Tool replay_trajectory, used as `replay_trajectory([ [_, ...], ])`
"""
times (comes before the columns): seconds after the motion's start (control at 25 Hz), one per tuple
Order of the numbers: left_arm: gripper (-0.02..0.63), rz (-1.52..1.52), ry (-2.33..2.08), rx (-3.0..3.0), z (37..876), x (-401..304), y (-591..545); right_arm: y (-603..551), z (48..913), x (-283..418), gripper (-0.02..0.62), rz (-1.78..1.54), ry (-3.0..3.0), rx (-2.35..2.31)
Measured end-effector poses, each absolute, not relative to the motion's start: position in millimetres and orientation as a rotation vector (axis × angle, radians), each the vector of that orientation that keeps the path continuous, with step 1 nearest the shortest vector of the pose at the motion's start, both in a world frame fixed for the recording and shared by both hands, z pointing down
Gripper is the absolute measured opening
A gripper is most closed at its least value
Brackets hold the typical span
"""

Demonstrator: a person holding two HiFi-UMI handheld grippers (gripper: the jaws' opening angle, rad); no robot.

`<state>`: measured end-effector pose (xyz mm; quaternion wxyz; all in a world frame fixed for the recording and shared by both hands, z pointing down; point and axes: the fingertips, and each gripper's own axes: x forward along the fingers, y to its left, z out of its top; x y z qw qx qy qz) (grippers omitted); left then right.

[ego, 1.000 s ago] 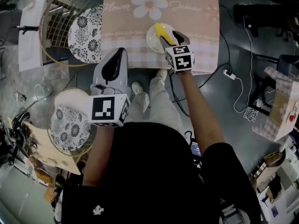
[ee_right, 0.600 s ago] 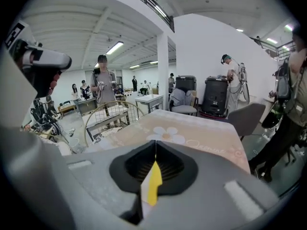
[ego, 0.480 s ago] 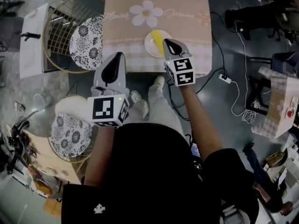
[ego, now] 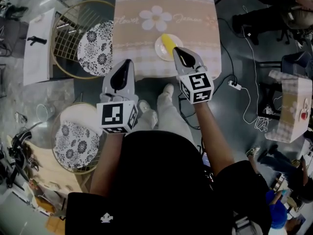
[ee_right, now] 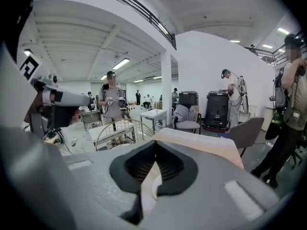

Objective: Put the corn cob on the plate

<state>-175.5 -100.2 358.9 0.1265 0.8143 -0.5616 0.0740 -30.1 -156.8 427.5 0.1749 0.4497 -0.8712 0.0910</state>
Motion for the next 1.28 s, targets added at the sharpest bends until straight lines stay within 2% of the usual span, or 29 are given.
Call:
replay_trajectory([
  [0.52,0.009,0.172,-1.602,2.453,343,-172,-75,-102,332,-47,0.003,0.113,-2.624,1.324],
  [1.28,0.009,0.193,-1.59,2.523,324,-103,-31,-47,300,-7,0.003,0.119,-2.773,1.287],
])
